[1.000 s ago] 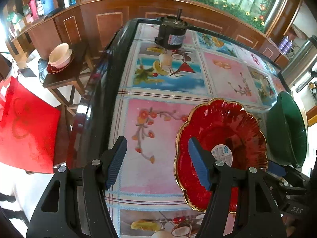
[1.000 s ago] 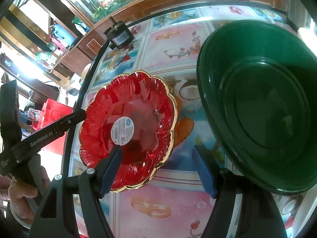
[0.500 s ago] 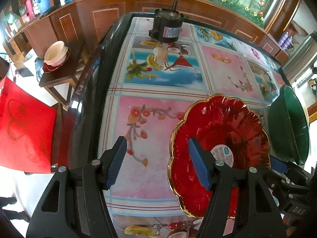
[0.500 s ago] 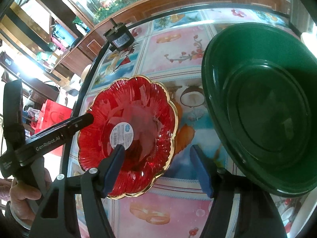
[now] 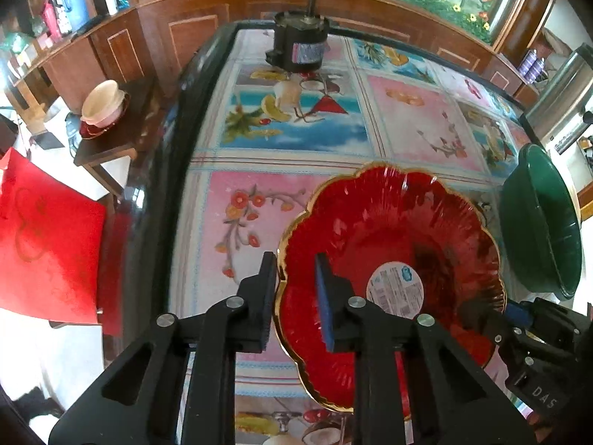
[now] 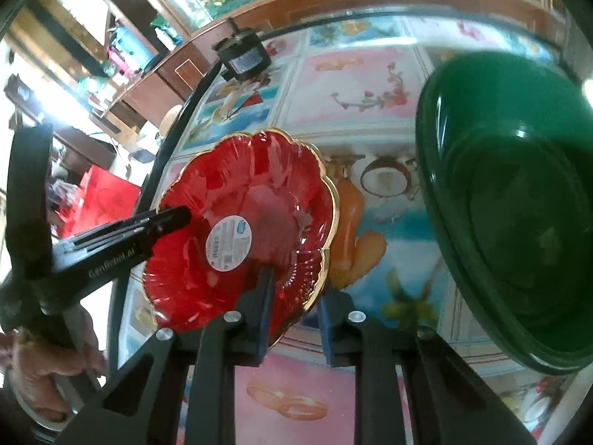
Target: Organize plates and bowls
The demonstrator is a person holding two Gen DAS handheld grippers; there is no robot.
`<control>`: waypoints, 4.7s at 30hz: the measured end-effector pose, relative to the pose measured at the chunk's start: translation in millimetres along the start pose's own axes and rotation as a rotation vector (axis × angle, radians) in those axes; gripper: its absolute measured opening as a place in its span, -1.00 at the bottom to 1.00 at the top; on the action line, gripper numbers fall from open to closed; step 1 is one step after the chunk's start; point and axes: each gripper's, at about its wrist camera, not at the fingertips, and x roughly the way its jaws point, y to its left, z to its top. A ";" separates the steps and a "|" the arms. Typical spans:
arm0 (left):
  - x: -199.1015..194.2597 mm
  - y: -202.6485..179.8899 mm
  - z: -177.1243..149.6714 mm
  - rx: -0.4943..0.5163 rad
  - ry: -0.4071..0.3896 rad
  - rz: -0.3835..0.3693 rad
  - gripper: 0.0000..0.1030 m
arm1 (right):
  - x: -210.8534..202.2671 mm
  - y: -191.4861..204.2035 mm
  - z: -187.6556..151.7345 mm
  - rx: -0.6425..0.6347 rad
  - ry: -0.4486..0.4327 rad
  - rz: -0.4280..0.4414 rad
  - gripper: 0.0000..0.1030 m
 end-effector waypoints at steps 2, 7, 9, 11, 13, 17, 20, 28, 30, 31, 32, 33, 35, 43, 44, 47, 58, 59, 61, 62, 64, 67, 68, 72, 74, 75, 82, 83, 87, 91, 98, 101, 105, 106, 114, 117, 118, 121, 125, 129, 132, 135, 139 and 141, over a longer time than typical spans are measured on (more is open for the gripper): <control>-6.6 0.9 -1.7 -0.001 -0.004 -0.005 -0.70 | -2.2 0.4 0.1 -0.007 -0.002 -0.002 -0.60; -23.5 0.2 -8.1 -0.004 -0.022 -0.004 -0.70 | -12.7 8.8 -0.2 -0.055 -0.021 -0.026 -0.60; -30.3 1.7 -11.7 -0.015 -0.022 -0.016 -0.70 | -15.8 11.2 -1.2 -0.069 -0.022 -0.026 -0.60; -37.8 1.4 -15.8 -0.020 -0.028 -0.019 -0.70 | -19.6 13.3 -3.0 -0.085 -0.026 -0.029 -0.60; -48.6 -0.1 -21.6 -0.019 -0.039 -0.017 -0.70 | -25.6 18.2 -6.3 -0.108 -0.031 -0.036 -0.60; -72.0 0.4 -33.4 -0.023 -0.062 -0.010 -0.71 | -38.1 27.7 -14.2 -0.147 -0.038 -0.032 -0.60; -92.0 1.4 -46.2 -0.031 -0.078 -0.004 -0.71 | -51.4 35.8 -23.1 -0.183 -0.048 -0.020 -0.60; -140.6 3.0 -92.8 -0.080 -0.107 0.020 -0.71 | -84.2 57.9 -54.4 -0.270 -0.059 0.004 -0.59; -149.6 2.7 -104.6 -0.090 -0.107 0.023 -0.71 | -89.7 61.2 -63.2 -0.290 -0.053 0.014 -0.59; -155.2 2.2 -112.8 -0.097 -0.108 0.026 -0.71 | -90.9 62.9 -66.5 -0.296 -0.048 0.017 -0.58; -160.8 1.5 -120.8 -0.098 -0.110 0.034 -0.71 | -93.1 64.5 -71.3 -0.303 -0.044 0.022 -0.56; -163.9 0.9 -125.4 -0.098 -0.111 0.039 -0.71 | -95.1 66.6 -77.0 -0.316 -0.039 0.027 -0.55; -173.0 1.1 -142.5 -0.120 -0.112 0.041 -0.71 | -99.1 70.6 -88.4 -0.338 -0.028 0.034 -0.53; -194.2 -0.3 -199.4 -0.177 -0.093 0.064 -0.71 | -101.1 83.1 -134.8 -0.398 0.042 0.050 -0.49; -194.5 -0.4 -207.5 -0.185 -0.085 0.062 -0.71 | -100.1 83.0 -139.1 -0.398 0.052 0.051 -0.49; -192.6 0.6 -227.8 -0.211 -0.058 0.057 -0.71 | -97.5 82.4 -154.8 -0.407 0.077 0.055 -0.49; -171.2 5.7 -276.3 -0.258 0.043 0.072 -0.71 | -73.8 90.4 -186.8 -0.437 0.182 0.022 -0.46; -167.4 4.3 -278.7 -0.253 0.053 0.077 -0.71 | -70.8 90.4 -187.4 -0.439 0.192 0.016 -0.45; -163.6 4.6 -281.6 -0.254 0.060 0.079 -0.69 | -64.7 90.5 -187.7 -0.447 0.207 -0.004 -0.44; -161.7 4.2 -283.1 -0.252 0.063 0.080 -0.69 | -63.9 91.4 -187.7 -0.451 0.210 -0.011 -0.43; -158.6 4.6 -285.7 -0.258 0.072 0.082 -0.67 | -62.0 94.0 -187.3 -0.464 0.211 -0.025 -0.43; -152.3 6.1 -289.1 -0.259 0.090 0.089 -0.64 | -57.7 98.1 -190.5 -0.492 0.226 -0.047 -0.42; -150.3 7.0 -290.5 -0.262 0.093 0.091 -0.64 | -56.5 99.5 -191.2 -0.499 0.232 -0.049 -0.41; -149.1 6.8 -290.9 -0.264 0.084 0.091 -0.63 | -53.2 102.7 -191.8 -0.508 0.239 -0.058 -0.34; -148.9 5.4 -291.3 -0.261 0.080 0.092 -0.64 | -52.0 103.3 -191.3 -0.514 0.255 -0.059 -0.28; -148.6 4.7 -290.7 -0.257 0.079 0.094 -0.63 | -52.5 103.7 -191.2 -0.515 0.261 -0.058 -0.27; -147.6 3.3 -288.5 -0.257 0.076 0.103 -0.57 | -57.7 108.6 -190.8 -0.522 0.329 -0.033 0.05; -148.2 2.3 -287.7 -0.251 0.073 0.108 -0.56 | -59.2 108.4 -190.3 -0.520 0.334 -0.027 0.18; -150.6 1.4 -285.4 -0.249 0.065 0.103 -0.32 | -65.7 105.4 -185.9 -0.498 0.350 0.006 0.21; -165.2 -4.0 -278.3 -0.227 0.024 0.121 0.14 | -77.5 100.0 -182.3 -0.478 0.337 0.037 0.23; -186.2 -16.2 -259.2 -0.192 -0.027 0.129 0.26 | -105.5 81.1 -170.3 -0.405 0.256 0.077 0.36; -188.8 -25.3 -253.3 -0.176 -0.032 0.107 0.26 | -113.7 69.4 -166.4 -0.365 0.230 0.074 0.36; -188.1 -41.5 -248.2 -0.152 -0.020 0.060 0.26 | -123.5 53.8 -161.2 -0.301 0.206 0.071 0.37; -187.9 -47.4 -246.5 -0.143 -0.018 0.041 0.26 | -126.0 47.6 -160.9 -0.280 0.198 0.063 0.37; -183.3 -93.3 -234.0 -0.097 -0.015 -0.017 0.25 | -144.1 4.2 -159.1 -0.185 0.168 0.028 0.38; -181.8 -116.3 -229.4 -0.081 -0.016 -0.036 0.25 | -149.4 -15.1 -154.5 -0.162 0.165 0.024 0.38; -180.5 -124.0 -226.9 -0.078 -0.014 -0.039 0.25 | -152.2 -21.5 -153.1 -0.160 0.161 0.023 0.38; -177.5 -145.0 -218.6 -0.072 -0.014 -0.048 0.25 | -159.9 -36.4 -149.4 -0.159 0.153 0.030 0.38; -174.0 -171.1 -202.6 -0.077 -0.018 -0.063 0.25 | -170.2 -60.5 -139.4 -0.150 0.139 0.029 0.39; -172.8 -190.3 -182.3 -0.095 -0.030 -0.083 0.25 | -176.5 -81.5 -127.4 -0.130 0.130 0.033 0.42; -174.6 -200.6 -168.2 -0.104 -0.053 -0.093 0.25 | -181.5 -92.8 -116.8 -0.131 0.116 0.016 0.42; -172.6 -209.8 -151.9 -0.120 -0.061 -0.115 0.25 | -186.0 -105.7 -103.7 -0.118 0.098 0.007 0.43; -162.2 -217.1 -126.6 -0.138 -0.072 -0.119 0.25 | -190.1 -124.7 -80.4 -0.082 0.051 0.009 0.44; -156.9 -216.6 -115.2 -0.147 -0.074 -0.119 0.25 | -189.9 -132.8 -69.2 -0.063 0.036 0.005 0.45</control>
